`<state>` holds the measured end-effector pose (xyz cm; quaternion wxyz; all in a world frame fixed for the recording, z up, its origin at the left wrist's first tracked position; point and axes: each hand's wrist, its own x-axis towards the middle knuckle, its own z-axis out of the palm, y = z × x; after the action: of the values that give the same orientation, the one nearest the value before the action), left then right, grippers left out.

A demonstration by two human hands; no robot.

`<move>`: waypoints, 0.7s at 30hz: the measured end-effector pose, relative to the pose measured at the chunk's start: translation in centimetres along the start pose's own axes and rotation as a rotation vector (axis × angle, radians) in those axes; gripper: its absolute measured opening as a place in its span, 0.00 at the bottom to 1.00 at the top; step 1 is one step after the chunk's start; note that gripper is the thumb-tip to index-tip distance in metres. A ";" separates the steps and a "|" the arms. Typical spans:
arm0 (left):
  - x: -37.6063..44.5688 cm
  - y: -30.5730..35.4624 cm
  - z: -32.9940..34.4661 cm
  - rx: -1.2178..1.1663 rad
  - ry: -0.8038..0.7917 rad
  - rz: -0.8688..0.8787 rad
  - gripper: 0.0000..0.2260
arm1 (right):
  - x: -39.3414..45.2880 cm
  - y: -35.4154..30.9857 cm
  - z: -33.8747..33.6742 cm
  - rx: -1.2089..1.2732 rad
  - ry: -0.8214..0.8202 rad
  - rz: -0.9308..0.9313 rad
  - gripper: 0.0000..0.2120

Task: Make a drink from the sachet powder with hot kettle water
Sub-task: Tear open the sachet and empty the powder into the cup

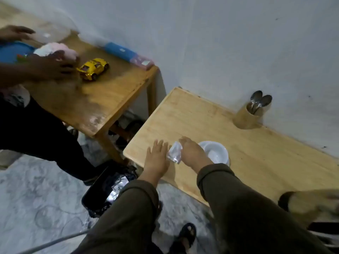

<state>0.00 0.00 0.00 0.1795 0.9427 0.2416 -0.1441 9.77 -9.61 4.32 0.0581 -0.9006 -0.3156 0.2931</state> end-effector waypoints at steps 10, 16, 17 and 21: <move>2.2 -0.8 0.7 -0.067 0.060 0.099 0.22 | 1.8 -0.1 3.4 -0.043 0.027 -0.011 0.13; 3.4 -0.7 0.7 -0.066 0.125 0.086 0.15 | 2.4 -0.2 2.6 0.027 0.059 0.032 0.16; 3.6 -0.7 0.7 -0.066 0.126 0.081 0.14 | 2.5 -0.2 2.5 0.025 0.068 0.034 0.17; 4.1 -0.5 0.4 -0.156 0.107 0.068 0.14 | 2.6 -0.4 1.8 0.015 0.076 0.056 0.17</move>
<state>3.10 1.87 -1.93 0.2438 0.9398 0.2294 -0.0680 10.23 -7.90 1.69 0.0687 -0.9192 -0.2856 0.2624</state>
